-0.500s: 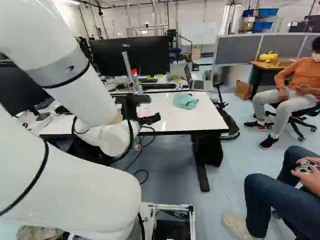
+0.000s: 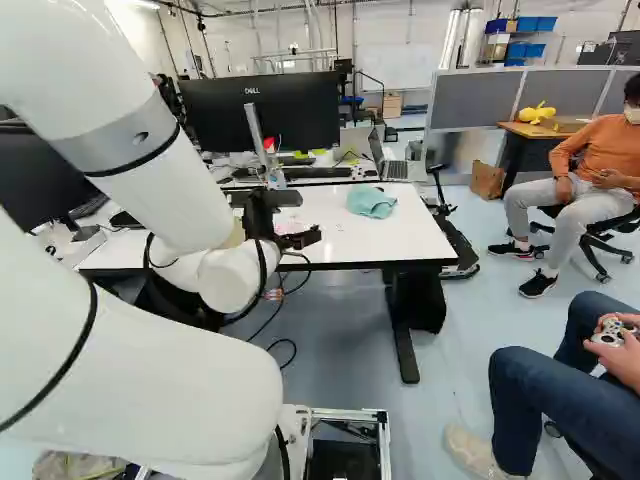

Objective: Clean the table with the green towel

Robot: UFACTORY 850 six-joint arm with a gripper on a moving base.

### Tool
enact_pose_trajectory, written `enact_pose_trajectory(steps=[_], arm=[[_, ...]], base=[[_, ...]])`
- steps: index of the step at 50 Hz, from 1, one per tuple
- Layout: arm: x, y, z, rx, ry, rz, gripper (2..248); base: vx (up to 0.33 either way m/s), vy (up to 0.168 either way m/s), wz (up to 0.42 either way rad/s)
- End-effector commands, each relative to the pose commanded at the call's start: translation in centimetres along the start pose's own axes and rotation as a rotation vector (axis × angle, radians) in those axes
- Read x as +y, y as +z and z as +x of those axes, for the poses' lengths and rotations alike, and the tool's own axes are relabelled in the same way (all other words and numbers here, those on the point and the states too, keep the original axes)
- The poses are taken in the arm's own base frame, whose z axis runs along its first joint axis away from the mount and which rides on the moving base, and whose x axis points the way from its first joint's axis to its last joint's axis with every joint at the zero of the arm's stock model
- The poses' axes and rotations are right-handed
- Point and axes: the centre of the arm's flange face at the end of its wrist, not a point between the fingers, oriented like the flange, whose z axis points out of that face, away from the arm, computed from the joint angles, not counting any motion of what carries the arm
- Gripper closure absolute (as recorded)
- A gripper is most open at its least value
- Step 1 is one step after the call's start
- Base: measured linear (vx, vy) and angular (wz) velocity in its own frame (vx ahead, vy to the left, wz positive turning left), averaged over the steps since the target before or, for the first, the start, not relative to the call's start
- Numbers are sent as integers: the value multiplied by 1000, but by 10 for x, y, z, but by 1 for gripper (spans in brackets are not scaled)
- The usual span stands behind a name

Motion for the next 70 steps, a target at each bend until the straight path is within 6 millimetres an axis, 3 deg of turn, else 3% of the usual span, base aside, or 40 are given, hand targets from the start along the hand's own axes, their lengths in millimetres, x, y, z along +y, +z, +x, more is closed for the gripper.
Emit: enact_pose_trajectory(steps=[11, 31, 70], arm=[[0, 9, 5, -5, 0, 0, 3], [7, 45, 21, -16, 7, -21, 3], [44, 105, 51, -2, 37, -108, 3]], base=[[0, 0, 0], [0, 0, 0], [0, 0, 0]])
